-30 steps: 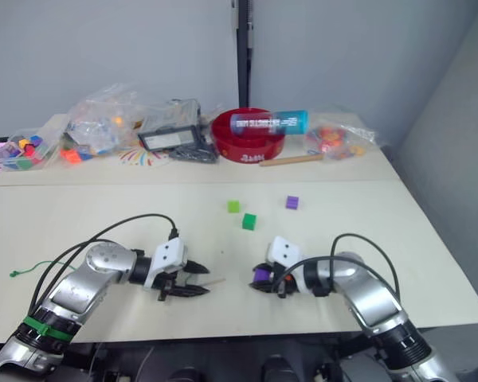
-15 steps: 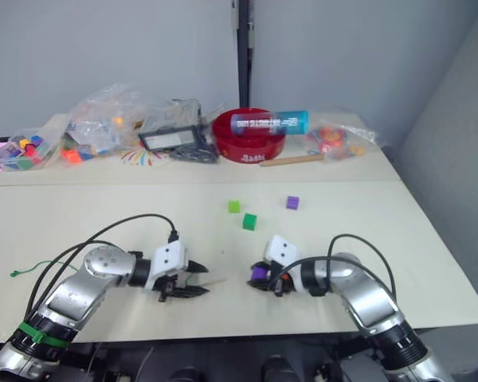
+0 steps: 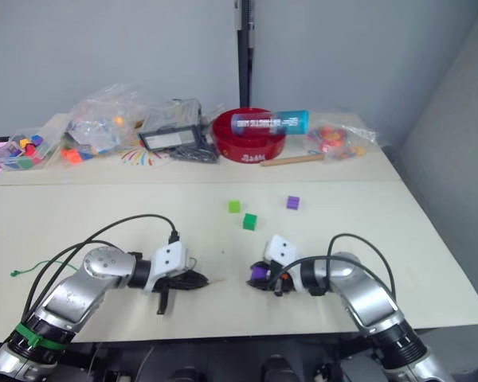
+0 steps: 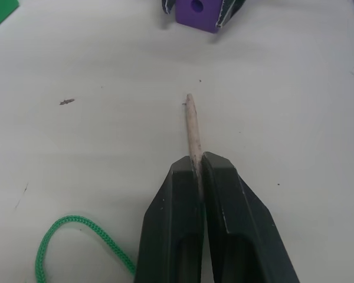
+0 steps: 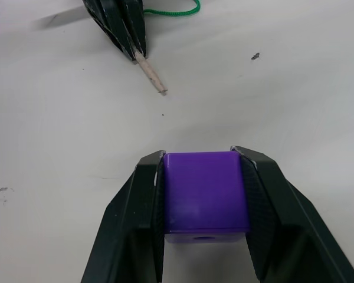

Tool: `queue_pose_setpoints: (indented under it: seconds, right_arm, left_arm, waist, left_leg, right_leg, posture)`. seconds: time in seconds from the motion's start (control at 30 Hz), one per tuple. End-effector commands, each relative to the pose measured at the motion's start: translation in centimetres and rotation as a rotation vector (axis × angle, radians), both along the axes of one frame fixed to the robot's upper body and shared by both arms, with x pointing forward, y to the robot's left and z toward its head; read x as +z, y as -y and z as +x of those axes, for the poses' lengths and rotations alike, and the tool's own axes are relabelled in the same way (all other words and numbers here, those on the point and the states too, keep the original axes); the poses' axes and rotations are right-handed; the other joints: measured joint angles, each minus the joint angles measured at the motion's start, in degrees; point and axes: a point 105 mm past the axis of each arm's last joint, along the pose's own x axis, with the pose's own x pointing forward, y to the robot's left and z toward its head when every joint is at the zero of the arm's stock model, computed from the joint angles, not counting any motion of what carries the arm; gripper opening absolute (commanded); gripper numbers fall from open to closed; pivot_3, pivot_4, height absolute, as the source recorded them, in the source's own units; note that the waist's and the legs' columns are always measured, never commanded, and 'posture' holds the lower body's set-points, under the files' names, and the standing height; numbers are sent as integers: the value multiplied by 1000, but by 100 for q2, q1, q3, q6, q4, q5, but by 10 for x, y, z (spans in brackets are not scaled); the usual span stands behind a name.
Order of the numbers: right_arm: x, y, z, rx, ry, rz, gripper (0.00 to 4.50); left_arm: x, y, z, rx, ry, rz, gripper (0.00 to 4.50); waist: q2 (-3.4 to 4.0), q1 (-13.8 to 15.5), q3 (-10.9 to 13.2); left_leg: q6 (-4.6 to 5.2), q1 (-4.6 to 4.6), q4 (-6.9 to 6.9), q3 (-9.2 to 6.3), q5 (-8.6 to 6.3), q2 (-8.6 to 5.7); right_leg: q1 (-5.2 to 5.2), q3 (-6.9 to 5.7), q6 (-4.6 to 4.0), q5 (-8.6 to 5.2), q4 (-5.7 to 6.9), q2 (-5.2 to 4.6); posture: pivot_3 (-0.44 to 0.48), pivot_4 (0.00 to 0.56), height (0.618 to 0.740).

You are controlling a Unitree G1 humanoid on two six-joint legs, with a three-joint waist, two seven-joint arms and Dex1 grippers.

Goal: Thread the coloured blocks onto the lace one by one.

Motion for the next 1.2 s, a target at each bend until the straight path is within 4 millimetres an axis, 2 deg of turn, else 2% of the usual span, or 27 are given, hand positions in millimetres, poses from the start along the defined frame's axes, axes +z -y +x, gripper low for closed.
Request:
queue_pose_setpoints:
  seconds: [0.03,0.2,0.37,0.67,1.2]
  right_arm:
    - [9,-11,-12,112,3,18,1195]
    - [6,-18,-11,140,16,-5,1195]
    - [4,-21,-6,136,28,-19,1195]
    - [7,-29,-16,196,11,3,1195]
    - [7,-28,-12,181,18,-8,1195]
  left_arm:
    - [22,10,0,-62,12,-27,15]
    - [33,20,-13,-131,-35,25,15]
    - [30,22,-20,-151,-35,96,15]
    - [29,33,-10,-116,11,105,15]
    - [25,40,-8,-115,28,140,15]
  waist:
    - [0,8,0]
    - [0,-20,0]
    - [0,-7,1]
    - [0,-10,1]
    - [0,6,1]
  left_leg:
    - [0,-1,0,0,0,0]
    - [0,-1,0,1,0,0]
    - [0,-1,0,1,0,0]
    - [0,-1,0,1,0,0]
    - [0,-2,1,0,0,-1]
  right_leg:
    - [0,0,0,0,0,0]
    - [0,1,1,0,-1,0]
    - [-2,1,1,-1,0,1]
    - [-2,2,1,0,0,1]
    - [-2,1,1,0,0,1]
  posture:
    - [0,150,731]
    - [0,150,731]
    - [0,150,731]
    - [0,150,731]
    - [0,150,731]
